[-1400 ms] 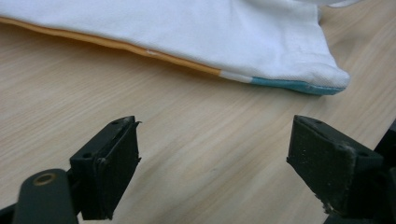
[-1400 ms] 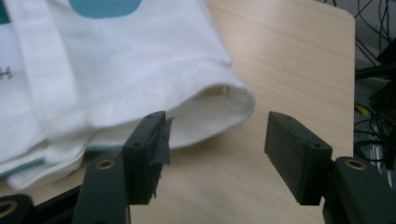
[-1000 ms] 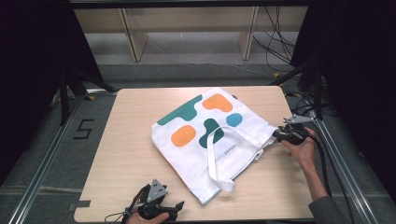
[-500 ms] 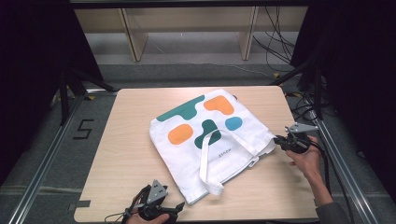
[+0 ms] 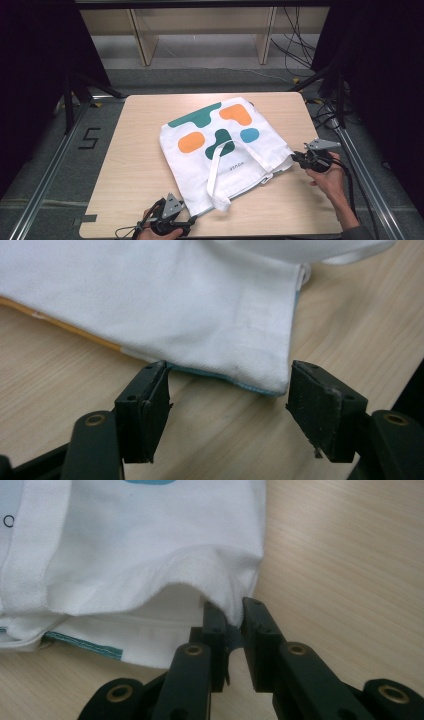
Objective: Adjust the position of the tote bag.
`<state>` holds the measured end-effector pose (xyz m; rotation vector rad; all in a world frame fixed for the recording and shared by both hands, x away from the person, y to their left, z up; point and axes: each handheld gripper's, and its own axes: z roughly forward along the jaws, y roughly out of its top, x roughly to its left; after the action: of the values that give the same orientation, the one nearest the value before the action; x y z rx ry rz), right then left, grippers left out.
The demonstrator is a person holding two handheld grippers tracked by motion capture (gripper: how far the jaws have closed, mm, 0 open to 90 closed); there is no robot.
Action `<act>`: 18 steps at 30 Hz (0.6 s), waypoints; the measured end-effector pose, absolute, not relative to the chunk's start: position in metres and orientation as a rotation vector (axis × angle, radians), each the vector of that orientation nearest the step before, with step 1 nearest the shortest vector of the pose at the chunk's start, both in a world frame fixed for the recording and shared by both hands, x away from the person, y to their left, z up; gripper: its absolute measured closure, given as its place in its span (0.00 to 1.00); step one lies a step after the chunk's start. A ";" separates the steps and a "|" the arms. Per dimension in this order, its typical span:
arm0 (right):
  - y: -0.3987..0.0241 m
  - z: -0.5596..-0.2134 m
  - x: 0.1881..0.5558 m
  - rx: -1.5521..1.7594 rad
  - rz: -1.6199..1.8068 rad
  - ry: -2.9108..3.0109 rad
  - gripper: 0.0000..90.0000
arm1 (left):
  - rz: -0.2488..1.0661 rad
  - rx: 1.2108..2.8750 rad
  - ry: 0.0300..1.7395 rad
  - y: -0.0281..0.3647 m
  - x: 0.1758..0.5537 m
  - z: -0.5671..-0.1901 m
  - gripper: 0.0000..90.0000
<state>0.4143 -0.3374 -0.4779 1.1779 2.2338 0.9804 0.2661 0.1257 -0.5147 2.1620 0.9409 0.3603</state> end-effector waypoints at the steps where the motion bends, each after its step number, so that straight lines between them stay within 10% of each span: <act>1: -0.338 -0.477 0.414 1.180 0.974 2.239 0.91 | 0.346 2.177 0.930 0.126 0.266 -0.514 0.37; 18: -0.333 -0.476 0.405 1.097 0.970 2.252 0.91 | 0.363 2.120 0.956 0.141 0.270 -0.513 0.71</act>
<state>0.4053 -0.3334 -0.4763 1.0967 2.2518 0.9705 0.2703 0.1413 -0.5135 2.1196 0.9555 0.3634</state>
